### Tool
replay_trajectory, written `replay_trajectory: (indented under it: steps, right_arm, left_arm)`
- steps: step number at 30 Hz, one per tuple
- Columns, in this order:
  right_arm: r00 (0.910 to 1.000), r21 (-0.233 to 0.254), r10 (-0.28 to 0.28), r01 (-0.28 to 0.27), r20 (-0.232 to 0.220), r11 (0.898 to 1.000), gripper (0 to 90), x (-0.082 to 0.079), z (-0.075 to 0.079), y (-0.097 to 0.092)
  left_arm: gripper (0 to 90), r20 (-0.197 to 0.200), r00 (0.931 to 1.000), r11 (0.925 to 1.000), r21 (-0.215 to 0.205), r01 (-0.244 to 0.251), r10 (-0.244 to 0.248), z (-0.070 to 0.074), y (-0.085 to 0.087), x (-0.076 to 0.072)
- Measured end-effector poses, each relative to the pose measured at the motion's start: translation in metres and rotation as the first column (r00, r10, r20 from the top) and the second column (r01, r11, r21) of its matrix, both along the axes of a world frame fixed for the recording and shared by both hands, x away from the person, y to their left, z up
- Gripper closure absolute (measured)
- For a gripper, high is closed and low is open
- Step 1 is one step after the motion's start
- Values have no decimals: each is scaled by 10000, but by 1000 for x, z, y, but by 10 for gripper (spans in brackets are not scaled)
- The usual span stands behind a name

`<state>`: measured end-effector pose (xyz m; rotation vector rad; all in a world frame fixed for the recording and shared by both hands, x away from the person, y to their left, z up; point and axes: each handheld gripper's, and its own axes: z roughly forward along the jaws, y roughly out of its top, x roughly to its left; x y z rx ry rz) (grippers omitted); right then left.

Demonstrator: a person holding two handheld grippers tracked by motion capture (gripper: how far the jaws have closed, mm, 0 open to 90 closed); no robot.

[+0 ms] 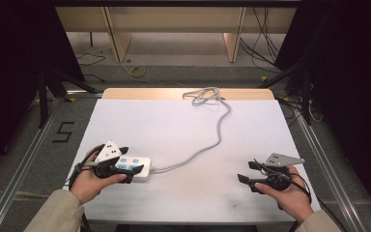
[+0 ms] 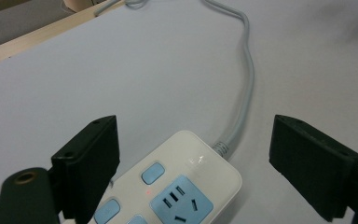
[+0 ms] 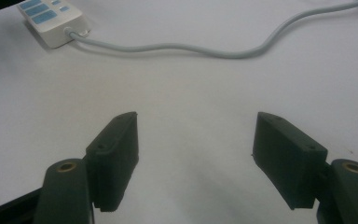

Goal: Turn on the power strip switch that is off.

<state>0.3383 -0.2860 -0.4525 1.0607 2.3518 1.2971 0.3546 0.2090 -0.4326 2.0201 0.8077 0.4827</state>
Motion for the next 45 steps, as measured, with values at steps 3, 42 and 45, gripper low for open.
replay_trajectory:
  steps: [3, 42, 45]
  right_arm:
    - [10000, -21, 17, -17, -13, 10000, 316, 0, 0, 0]
    - [10000, -10, 88, -88, 15, 10000, 314, 0, -1, 0]
    - [10000, -19, 84, -84, 30, 10000, 314, 0, -1, 0]
  left_arm:
    - [159, 14, 10000, 9999, 125, -14, 14, -1, 4, 0]
    - [155, -16, 9987, 9970, 581, -515, 517, -18, 33, -9]
    - [155, -25, 9988, 9971, 582, -487, 489, -18, 32, -9]
